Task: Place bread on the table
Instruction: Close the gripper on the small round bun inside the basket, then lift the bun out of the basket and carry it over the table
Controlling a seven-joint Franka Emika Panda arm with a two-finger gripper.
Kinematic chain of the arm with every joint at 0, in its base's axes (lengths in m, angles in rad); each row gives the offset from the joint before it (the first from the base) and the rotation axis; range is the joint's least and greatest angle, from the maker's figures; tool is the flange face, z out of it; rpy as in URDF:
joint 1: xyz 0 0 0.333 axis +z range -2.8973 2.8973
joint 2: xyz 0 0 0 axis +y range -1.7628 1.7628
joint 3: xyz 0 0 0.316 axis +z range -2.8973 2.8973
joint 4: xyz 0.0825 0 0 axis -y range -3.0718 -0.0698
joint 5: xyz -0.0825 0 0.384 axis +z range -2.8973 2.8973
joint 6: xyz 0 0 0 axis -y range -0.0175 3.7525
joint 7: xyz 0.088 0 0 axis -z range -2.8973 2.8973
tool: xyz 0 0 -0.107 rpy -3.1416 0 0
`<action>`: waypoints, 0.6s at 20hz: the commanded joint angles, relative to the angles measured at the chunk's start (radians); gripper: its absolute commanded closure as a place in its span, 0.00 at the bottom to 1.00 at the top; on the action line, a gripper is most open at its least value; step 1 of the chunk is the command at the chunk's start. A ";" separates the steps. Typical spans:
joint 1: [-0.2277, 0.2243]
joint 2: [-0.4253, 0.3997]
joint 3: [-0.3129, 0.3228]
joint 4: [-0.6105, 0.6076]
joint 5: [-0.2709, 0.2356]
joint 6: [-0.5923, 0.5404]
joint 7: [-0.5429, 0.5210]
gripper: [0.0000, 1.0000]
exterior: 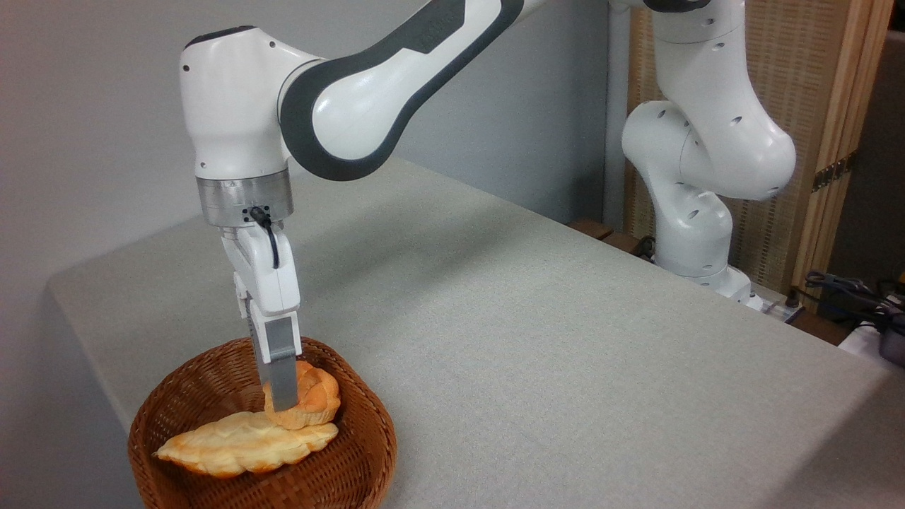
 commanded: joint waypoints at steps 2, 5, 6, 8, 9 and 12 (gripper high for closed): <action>0.003 0.000 -0.003 -0.005 0.016 0.013 0.013 0.82; 0.003 -0.004 -0.002 -0.004 0.016 0.007 0.014 0.83; 0.003 -0.008 -0.002 0.002 0.016 0.004 0.013 0.84; 0.003 -0.017 -0.002 0.010 0.015 -0.001 0.008 0.96; 0.003 -0.026 -0.002 0.008 0.013 -0.002 0.008 0.98; 0.003 -0.028 -0.002 0.010 0.009 -0.031 0.006 1.00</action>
